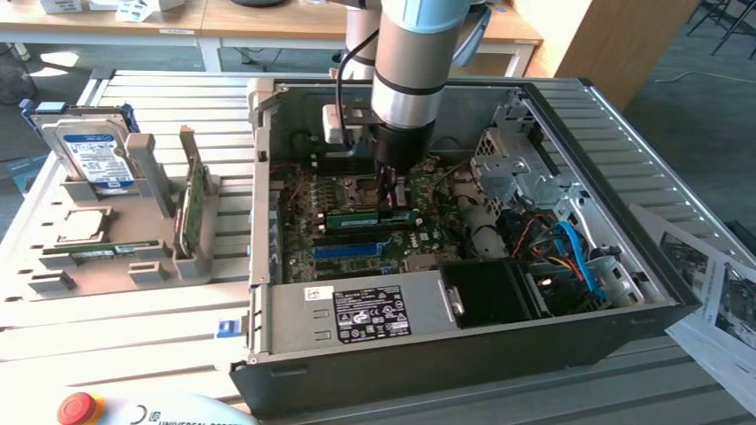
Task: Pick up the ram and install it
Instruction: 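Insert the ram into the slot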
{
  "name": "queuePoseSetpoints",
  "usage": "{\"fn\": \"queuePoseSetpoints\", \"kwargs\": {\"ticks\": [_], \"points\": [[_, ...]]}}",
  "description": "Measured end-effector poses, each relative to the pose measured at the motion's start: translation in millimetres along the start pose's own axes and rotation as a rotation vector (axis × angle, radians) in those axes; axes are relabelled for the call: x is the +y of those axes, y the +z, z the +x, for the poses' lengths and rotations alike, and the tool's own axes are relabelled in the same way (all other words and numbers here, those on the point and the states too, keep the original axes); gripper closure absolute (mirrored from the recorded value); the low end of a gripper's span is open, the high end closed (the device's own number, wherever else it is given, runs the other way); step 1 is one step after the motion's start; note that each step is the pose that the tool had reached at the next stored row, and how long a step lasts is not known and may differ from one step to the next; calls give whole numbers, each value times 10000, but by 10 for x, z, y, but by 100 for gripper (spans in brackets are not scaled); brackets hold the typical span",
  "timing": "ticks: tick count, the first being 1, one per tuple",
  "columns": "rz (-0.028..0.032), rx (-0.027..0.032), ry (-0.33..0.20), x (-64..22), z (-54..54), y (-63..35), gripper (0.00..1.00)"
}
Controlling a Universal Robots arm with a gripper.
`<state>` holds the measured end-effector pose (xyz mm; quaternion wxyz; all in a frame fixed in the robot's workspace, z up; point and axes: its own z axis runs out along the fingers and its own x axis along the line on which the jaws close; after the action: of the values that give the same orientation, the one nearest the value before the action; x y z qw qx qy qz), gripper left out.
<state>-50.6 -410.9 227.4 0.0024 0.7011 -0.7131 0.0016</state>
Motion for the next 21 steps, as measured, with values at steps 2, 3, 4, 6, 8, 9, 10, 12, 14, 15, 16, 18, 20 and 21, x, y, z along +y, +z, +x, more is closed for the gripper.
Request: {"fn": "queuePoseSetpoints", "kwargs": {"ticks": [2, 3, 4, 6, 8, 9, 10, 12, 14, 15, 16, 18, 20, 21], "points": [[-3, -1, 1, 0, 0, 0, 82], [-3, 1, 1, 0, 0, -1, 82], [-5, 3, 0, 0, 1, -2, 75], [-4, 3, 0, 0, 1, -2, 75], [-4, 3, 0, 0, 1, -1, 75], [-5, 3, 0, 0, 1, -2, 75], [-4, 3, 0, 0, 1, -2, 75], [-4, 3, 0, 0, 1, -2, 75], [-4, 3, 0, 0, 1, -2, 75], [-4, 3, 0, 0, 1, -2, 75], [-4, 3, 0, 0, 0, -2, 75], [-6, 8, 0, 0, 1, -18, 75], [-4, 5, 1, 0, 1, -65, 75], [-5, 6, 0, 0, 1, -98, 75]]}}
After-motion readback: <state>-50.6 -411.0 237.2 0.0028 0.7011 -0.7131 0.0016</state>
